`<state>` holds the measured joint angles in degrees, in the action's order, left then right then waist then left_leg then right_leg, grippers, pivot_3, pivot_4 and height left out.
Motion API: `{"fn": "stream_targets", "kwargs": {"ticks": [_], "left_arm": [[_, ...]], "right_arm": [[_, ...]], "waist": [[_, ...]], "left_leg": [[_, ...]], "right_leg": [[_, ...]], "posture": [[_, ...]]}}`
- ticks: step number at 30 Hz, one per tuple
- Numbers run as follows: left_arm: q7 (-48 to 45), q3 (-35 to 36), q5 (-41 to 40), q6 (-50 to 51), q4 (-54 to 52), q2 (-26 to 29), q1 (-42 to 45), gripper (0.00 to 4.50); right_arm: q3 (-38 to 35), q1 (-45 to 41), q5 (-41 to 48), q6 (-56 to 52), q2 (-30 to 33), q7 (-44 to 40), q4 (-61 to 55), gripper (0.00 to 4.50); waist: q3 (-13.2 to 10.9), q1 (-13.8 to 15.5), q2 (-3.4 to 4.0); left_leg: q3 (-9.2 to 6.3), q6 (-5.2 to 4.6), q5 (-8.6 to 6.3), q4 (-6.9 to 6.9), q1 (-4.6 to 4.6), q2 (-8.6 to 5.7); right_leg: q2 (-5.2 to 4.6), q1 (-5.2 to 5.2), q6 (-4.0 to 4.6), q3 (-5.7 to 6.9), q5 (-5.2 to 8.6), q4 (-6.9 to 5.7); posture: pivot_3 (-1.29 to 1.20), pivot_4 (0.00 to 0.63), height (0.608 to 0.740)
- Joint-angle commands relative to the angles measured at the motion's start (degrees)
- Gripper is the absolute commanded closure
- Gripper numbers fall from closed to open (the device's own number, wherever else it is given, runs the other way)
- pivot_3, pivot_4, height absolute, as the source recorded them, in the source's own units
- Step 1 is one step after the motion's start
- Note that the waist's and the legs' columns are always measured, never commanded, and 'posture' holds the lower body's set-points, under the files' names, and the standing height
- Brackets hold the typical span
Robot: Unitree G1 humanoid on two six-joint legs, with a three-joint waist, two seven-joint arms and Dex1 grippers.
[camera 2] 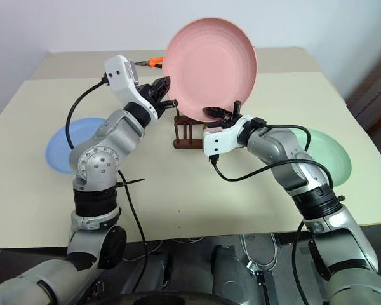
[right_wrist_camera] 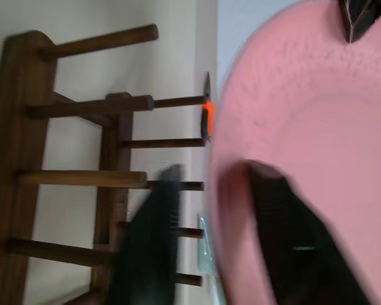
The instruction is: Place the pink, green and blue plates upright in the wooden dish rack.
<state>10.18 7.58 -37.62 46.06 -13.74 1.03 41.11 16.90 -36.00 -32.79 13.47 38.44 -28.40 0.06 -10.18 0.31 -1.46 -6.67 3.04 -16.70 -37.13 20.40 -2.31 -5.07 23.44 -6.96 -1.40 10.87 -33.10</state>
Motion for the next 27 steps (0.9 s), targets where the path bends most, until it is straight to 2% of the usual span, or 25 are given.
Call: {"fn": "stream_targets", "kwargs": {"ticks": [1,3,5,7,9,11,13,15,17,20,23,27], "left_arm": [[-1.0,2.7,-2.8,-1.9,-2.9,-1.3,0.7,4.20],[1.4,8.7,-5.5,-6.7,-1.5,-3.5,2.7,3.61],[3.9,13.7,-3.8,-12.1,1.6,-2.4,4.6,2.65],[2.5,13.6,-1.2,-13.6,3.2,0.6,4.4,1.70],[-7.5,4.4,7.9,-14.9,4.5,10.5,-0.7,1.70],[-14.9,-1.5,11.9,-16.6,4.9,16.1,-4.5,1.70],[-27.4,-6.6,9.6,-17.8,1.3,20.1,-10.3,1.70],[-36.5,-9.9,6.9,-16.8,-1.8,23.0,-14.3,1.70],[-44.9,-13.6,5.5,-15.6,-5.6,27.1,-18.3,1.70],[-51.4,-17.1,4.4,-14.5,-9.3,29.8,-21.3,1.70],[-52.5,-18.6,4.3,-13.7,-10.7,29.1,-21.9,1.70],[-52.1,-19.2,5.0,-13.2,-10.8,27.5,-21.9,1.70]], "right_arm": [[-2.7,-0.6,-2.0,-0.5,0.8,2.8,-0.5,4.47],[-4.2,-0.5,-1.7,-0.7,1.0,4.3,-0.3,4.50],[-8.4,0.0,3.9,-2.5,-0.7,5.2,-0.8,4.50],[-11.9,0.3,10.6,-4.0,-2.6,4.5,-1.9,4.50],[-20.5,0.6,34.6,-16.7,-8.4,-1.6,-8.4,4.50],[-26.6,0.4,51.0,-27.9,-11.7,-4.9,-13.3,4.50],[-32.8,-0.3,67.1,-40.0,-11.8,-5.5,-15.8,4.50],[-36.6,-0.6,78.1,-48.0,-11.1,-5.1,-17.3,4.50],[-39.0,-1.0,85.5,-53.5,-10.1,-4.0,-16.9,4.50],[-40.8,-1.3,91.6,-58.5,-9.0,-1.7,-15.3,4.50],[-41.5,-0.7,95.3,-61.5,-7.9,-1.3,-13.8,4.50],[-40.8,0.1,95.3,-61.7,-7.5,-0.6,-11.9,4.50]], "waist": [[0.0,0.0,-0.01],[0.0,0.3,-0.03],[0.0,0.3,-0.05],[0.0,0.2,-0.04],[0.0,-0.3,0.01],[0.0,-0.9,0.07],[0.0,-0.8,0.07],[-0.1,-0.8,0.09],[-0.1,-1.0,0.11],[-0.2,-1.1,0.38],[-0.2,-1.1,0.47],[-0.2,-1.1,0.47]], "left_leg": [[0.00,0.00,0.00,0.00,0.00,0.00],[0.00,0.00,0.00,0.00,0.02,-0.01],[0.00,0.01,0.01,-0.04,0.06,-0.01],[0.01,0.02,0.01,0.00,0.00,0.01],[0.02,0.01,0.01,0.10,-0.06,0.03],[0.00,0.01,0.01,0.13,-0.07,0.07],[-0.04,-0.01,0.00,0.07,0.03,0.02],[-0.04,-0.11,-0.05,0.03,0.05,-0.01],[-0.02,-0.16,-0.08,0.02,0.09,-0.01],[0.02,-0.18,-0.09,0.11,0.00,0.09],[0.02,-0.19,-0.10,0.11,-0.04,0.13],[0.04,-0.19,-0.10,0.09,-0.02,0.13]], "right_leg": [[0.00,0.00,0.00,0.00,0.00,0.00],[-0.02,0.00,0.00,0.00,0.00,0.01],[-0.01,0.02,0.03,0.00,0.00,0.03],[0.01,0.01,0.08,0.00,0.01,0.03],[0.04,-0.02,0.13,-0.02,0.04,0.03],[0.08,0.00,0.05,-0.04,-0.01,-0.02],[0.04,-0.01,0.06,-0.02,-0.02,0.00],[-0.03,-0.09,0.24,-0.03,0.08,0.01],[-0.07,-0.04,0.28,-0.04,0.10,0.07],[-0.01,0.03,0.52,-0.02,0.26,0.01],[0.04,0.03,0.55,-0.02,0.28,-0.05],[0.05,0.03,0.52,-0.02,0.27,-0.05]], "posture": [[0.00,0.150,0.740],[0.00,0.150,0.740],[0.00,0.150,0.740],[0.00,0.150,0.740],[0.00,0.150,0.740],[0.00,0.150,0.740],[0.00,0.150,0.740],[0.00,0.150,0.740],[0.00,0.150,0.740],[0.00,0.150,0.740],[0.00,0.150,0.740],[0.00,0.150,0.740]]}}
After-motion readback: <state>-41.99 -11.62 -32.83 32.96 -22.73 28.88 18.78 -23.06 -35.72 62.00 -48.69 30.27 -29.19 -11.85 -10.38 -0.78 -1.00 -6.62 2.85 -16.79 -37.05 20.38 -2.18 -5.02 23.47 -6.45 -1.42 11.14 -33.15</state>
